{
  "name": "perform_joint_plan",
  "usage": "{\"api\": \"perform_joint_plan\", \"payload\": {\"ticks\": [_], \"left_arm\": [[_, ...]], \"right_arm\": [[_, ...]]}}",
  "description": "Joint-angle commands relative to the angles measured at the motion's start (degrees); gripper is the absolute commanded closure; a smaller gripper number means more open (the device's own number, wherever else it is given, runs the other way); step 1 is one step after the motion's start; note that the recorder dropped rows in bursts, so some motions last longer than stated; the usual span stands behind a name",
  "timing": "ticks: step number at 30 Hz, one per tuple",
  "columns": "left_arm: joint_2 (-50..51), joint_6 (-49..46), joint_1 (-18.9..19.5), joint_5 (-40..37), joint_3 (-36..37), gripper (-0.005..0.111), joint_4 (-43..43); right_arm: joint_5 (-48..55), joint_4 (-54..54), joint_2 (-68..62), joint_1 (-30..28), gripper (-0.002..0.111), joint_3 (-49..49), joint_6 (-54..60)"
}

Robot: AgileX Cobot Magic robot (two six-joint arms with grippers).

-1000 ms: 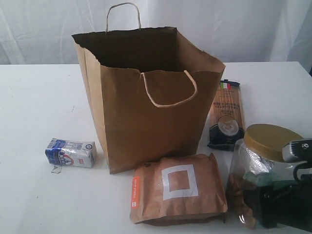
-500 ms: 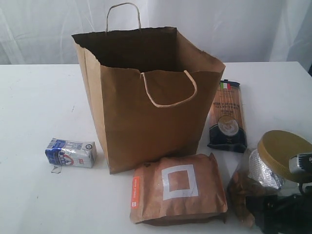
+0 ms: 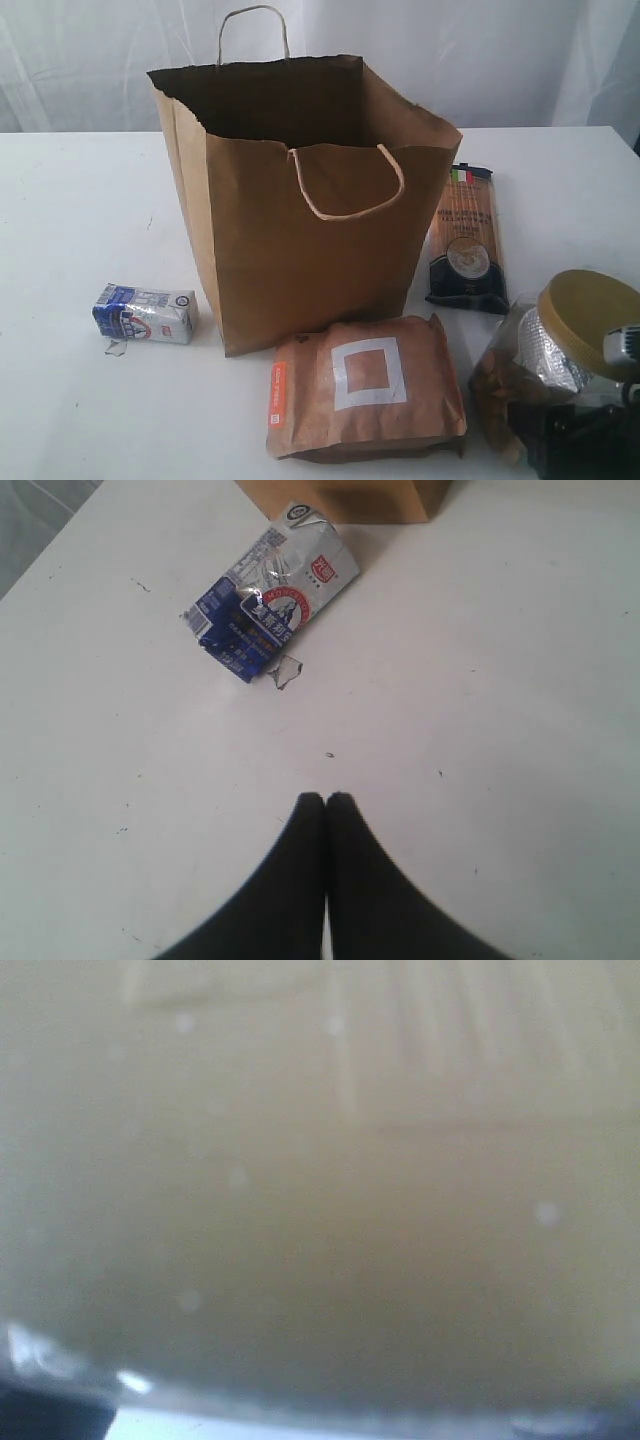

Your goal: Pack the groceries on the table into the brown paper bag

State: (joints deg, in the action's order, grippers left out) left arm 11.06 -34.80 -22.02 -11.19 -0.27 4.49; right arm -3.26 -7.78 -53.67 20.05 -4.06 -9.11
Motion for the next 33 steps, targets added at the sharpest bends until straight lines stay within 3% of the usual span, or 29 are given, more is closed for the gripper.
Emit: {"api": "perform_joint_plan", "payload": {"ticks": [1,10,28,33], "left_arm": [[-0.4,0.3,0.1,0.1,0.3,0.107,0.2],[-0.4,0.3,0.1,0.1,0.3,0.107,0.2],[-0.4,0.3,0.1,0.1,0.3,0.107,0.2],[-0.4,0.3,0.1,0.1,0.3,0.107,0.2]], "right_arm": [[-2.8,-0.3,0.3,0.3,0.034,0.2,-0.2],[-4.7,-0.3,0.3,0.3,0.026,3.8,-0.2],[-4.1,-1.8,0.5,0.3,0.025,4.1,-0.7],[-3.9,-3.0,0.5,0.3,0.010,4.1,-4.6]]}}
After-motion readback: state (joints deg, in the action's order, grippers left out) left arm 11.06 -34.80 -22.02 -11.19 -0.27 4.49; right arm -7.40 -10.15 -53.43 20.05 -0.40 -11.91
